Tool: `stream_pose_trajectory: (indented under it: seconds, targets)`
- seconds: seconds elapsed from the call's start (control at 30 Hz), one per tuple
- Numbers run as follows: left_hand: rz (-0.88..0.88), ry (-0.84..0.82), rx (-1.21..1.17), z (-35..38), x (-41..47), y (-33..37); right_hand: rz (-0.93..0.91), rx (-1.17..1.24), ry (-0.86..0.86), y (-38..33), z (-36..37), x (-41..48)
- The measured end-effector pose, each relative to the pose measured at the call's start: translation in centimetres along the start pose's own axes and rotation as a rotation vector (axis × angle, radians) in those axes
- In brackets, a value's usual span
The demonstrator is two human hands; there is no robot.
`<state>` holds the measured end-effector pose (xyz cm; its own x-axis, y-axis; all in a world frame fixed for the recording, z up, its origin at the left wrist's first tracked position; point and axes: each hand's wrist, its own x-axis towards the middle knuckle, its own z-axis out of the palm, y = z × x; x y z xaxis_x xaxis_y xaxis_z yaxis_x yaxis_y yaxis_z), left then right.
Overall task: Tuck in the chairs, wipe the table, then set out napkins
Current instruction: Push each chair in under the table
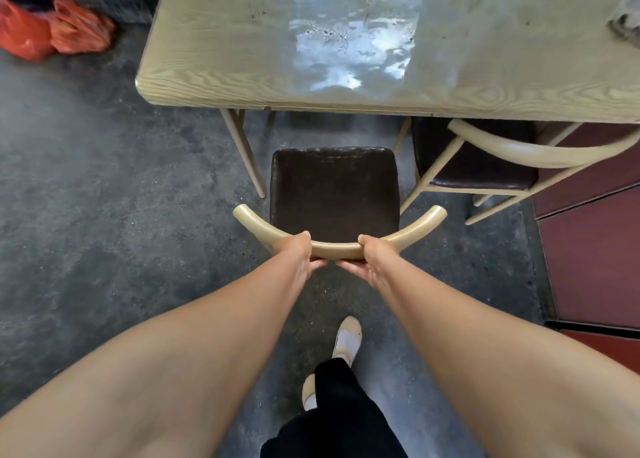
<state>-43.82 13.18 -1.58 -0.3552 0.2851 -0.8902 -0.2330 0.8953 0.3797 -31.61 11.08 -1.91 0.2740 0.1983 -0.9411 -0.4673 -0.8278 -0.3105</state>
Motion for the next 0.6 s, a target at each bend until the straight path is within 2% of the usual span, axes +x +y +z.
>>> stream_pose_trajectory:
  seconds: [0.6]
  targets:
    - [0.008,-0.023,-0.049,6.2,5.1,13.8,-0.050,-0.015,-0.058,-13.1,7.7,2.6]
